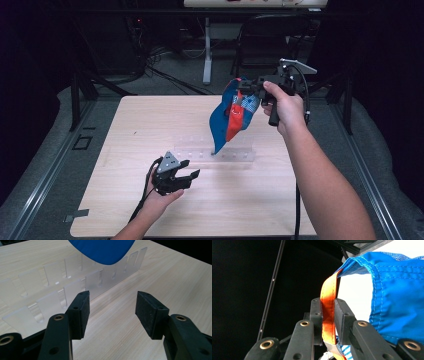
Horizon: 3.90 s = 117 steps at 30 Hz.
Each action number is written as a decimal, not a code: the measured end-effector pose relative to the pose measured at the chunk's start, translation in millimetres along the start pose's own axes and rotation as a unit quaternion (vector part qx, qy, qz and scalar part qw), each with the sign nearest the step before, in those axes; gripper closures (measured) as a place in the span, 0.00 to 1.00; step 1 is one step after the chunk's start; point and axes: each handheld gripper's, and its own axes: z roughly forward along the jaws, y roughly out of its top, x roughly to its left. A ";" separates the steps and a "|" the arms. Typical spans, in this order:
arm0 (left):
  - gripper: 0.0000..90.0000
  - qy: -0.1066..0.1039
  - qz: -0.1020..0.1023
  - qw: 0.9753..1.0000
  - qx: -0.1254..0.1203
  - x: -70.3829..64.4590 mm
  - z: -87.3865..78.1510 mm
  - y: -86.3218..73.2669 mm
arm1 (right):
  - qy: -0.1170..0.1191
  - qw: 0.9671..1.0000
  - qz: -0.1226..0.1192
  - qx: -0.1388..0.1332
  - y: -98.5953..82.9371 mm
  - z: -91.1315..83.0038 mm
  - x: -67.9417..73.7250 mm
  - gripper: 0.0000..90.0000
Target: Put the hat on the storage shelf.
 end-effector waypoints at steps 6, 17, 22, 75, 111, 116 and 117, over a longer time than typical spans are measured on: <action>0.52 0.004 -0.001 1.000 -0.005 0.2 3.5 2.4 | -0.002 1.000 0.003 -0.004 -0.2 0.9 -4.3 0.87; 0.58 0.017 0.031 0.999 -0.018 -11.2 22.7 29.5 | -0.002 1.000 0.003 -0.005 -1.9 5.9 -3.6 0.87; 0.60 0.024 0.058 0.998 -0.020 -21.5 37.9 40.9 | -0.003 1.000 0.000 0.001 -3.2 9.6 -2.0 0.87; 0.96 0.026 0.036 0.999 -0.016 -6.5 48.1 20.3 | -0.020 0.999 0.010 0.036 -13.4 29.9 -26.5 0.87; 0.80 0.022 0.015 1.000 -0.002 -0.1 47.5 7.7 | -0.033 0.999 0.016 0.038 -16.2 28.0 -48.0 0.86; 0.69 0.024 0.009 1.000 0.000 -0.1 46.5 5.8 | -0.036 0.999 0.015 0.036 -15.3 26.9 -48.7 0.84; 0.68 0.024 0.009 1.000 0.000 -0.1 46.5 5.8 | -0.036 0.999 0.015 0.036 -15.3 26.9 -48.7 0.84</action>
